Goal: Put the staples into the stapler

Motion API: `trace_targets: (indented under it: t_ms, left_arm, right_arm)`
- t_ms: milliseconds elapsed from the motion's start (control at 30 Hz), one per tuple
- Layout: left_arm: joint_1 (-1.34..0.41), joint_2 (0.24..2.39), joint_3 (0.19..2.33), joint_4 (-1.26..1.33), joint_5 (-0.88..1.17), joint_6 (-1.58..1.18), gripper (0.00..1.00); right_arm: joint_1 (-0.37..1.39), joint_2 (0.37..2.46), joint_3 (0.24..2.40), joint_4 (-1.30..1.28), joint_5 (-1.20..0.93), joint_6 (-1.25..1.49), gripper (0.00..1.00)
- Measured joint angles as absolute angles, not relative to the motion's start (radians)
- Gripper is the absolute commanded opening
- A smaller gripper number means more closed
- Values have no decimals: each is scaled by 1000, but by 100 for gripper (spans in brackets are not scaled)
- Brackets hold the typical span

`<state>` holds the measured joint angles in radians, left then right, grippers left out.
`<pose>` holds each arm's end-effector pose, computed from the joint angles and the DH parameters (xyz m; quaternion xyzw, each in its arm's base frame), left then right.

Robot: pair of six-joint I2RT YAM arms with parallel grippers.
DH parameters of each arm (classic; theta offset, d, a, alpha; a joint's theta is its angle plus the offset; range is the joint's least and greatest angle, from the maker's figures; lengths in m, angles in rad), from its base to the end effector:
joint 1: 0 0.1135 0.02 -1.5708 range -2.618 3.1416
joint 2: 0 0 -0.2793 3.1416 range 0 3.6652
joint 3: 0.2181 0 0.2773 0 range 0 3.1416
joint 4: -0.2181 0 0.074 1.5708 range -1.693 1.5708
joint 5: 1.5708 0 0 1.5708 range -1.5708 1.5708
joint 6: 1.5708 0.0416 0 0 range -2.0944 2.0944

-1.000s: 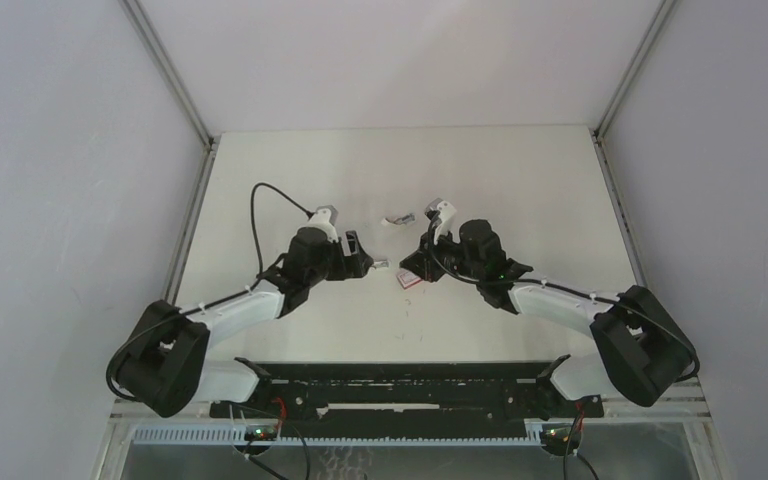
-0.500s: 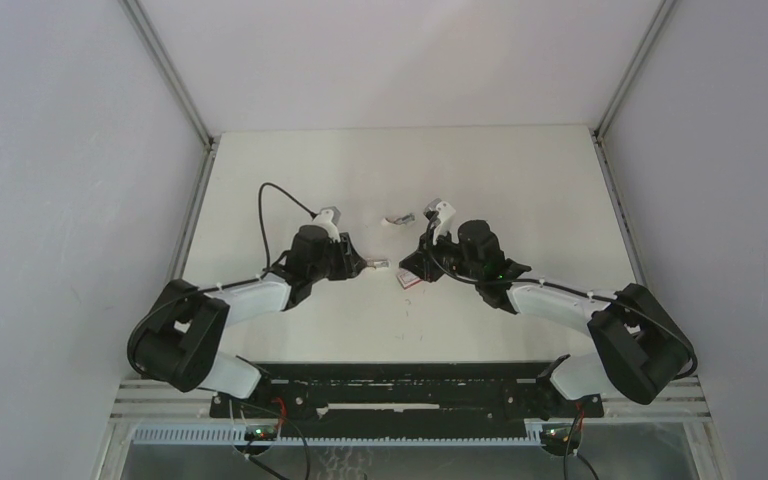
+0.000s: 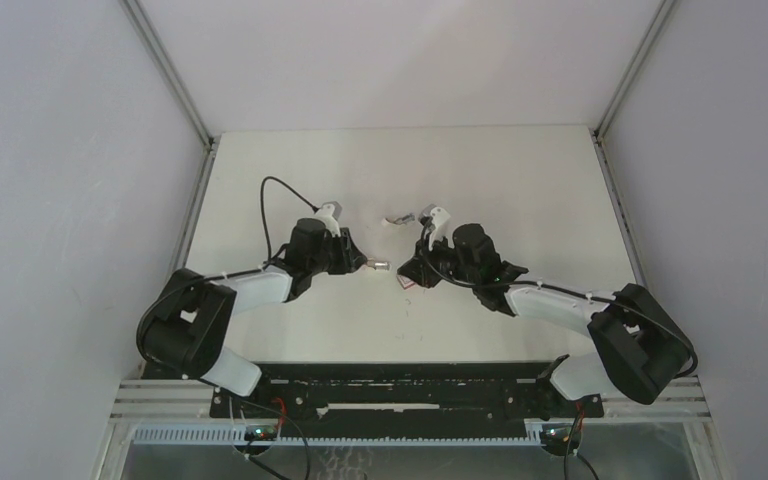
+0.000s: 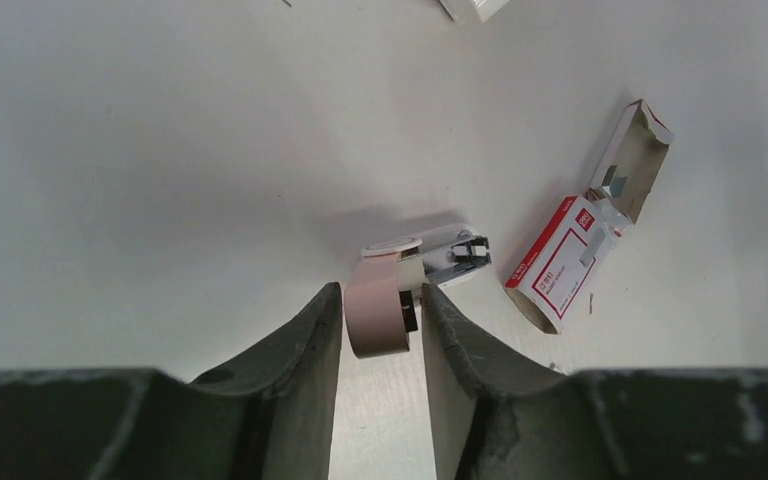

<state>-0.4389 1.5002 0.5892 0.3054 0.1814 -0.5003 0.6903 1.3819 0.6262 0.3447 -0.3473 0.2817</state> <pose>0.2757 -0.1377 0.1496 0.0149 0.8830 -0.2807 0.3758 0.2296 0.2080 0.2006 -0.2599 0.7876 0.3799 0.4097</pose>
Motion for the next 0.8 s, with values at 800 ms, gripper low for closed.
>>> trace_targets:
  t_ms: [800]
  left_arm:
    - [-445,1492,615,305,342,-395,12]
  right_arm:
    - [792,1333,601,309,-223,226,9]
